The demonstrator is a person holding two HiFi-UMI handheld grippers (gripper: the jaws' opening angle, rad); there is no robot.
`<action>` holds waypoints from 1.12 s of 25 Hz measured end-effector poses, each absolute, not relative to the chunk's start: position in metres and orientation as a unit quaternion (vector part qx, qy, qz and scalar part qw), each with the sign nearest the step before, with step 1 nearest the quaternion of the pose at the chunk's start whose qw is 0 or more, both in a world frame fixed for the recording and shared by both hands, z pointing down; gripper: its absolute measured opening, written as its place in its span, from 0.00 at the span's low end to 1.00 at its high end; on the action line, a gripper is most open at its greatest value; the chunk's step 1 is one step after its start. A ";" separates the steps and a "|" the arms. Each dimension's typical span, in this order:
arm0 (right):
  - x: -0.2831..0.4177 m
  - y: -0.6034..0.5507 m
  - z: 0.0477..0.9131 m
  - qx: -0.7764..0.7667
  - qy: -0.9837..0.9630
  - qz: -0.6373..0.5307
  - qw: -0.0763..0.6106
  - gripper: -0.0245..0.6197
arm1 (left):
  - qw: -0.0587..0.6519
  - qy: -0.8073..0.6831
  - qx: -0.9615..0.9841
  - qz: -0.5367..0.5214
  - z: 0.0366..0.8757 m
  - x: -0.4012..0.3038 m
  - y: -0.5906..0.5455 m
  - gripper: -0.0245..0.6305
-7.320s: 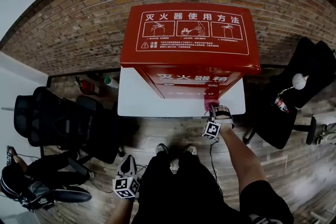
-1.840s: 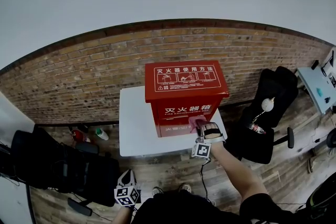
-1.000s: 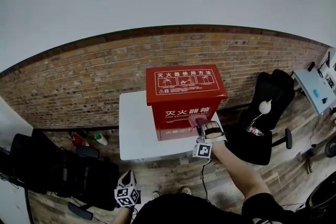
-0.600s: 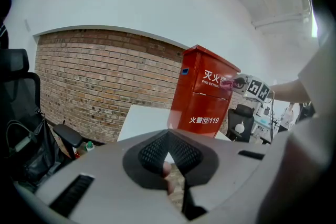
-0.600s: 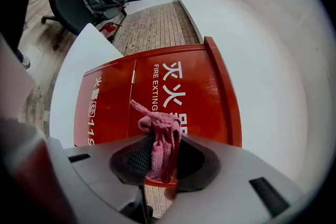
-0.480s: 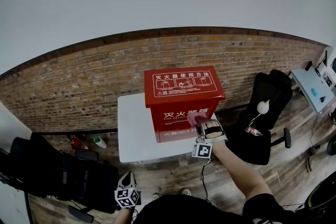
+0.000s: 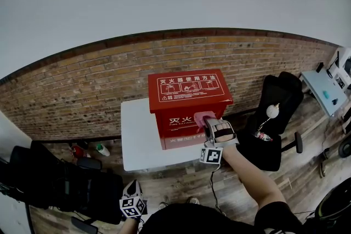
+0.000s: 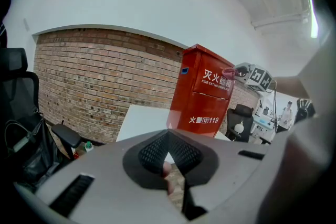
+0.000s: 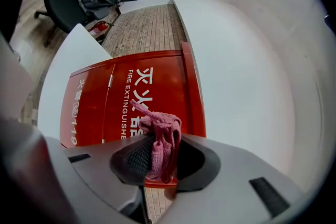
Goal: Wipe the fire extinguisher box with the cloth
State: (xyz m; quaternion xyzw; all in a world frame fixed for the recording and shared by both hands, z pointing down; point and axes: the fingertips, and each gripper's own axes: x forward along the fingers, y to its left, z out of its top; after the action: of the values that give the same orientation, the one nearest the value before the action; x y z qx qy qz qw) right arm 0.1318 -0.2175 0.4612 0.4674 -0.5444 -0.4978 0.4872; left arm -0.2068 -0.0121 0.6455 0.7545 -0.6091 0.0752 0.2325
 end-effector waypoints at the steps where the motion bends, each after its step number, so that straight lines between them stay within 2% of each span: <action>1: 0.132 -0.217 0.457 0.469 -0.542 -0.500 0.486 0.19 | 0.233 -0.609 0.755 0.075 0.646 -0.207 -0.012 0.07; 13: 0.132 -0.217 0.424 0.490 -0.519 -0.514 0.475 0.19 | 0.232 -0.611 0.754 0.072 0.647 -0.209 -0.010 0.07; 28: 0.111 -0.214 0.422 0.483 -0.522 -0.520 0.472 0.19 | 0.243 -0.613 0.749 0.072 0.651 -0.216 -0.002 0.07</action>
State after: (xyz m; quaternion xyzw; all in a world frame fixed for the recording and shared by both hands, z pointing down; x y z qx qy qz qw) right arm 0.1114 -0.2138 0.4223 0.4834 -0.5221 -0.5203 0.4723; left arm -0.2165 -0.0017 0.6512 0.7485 -0.6129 0.0722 0.2427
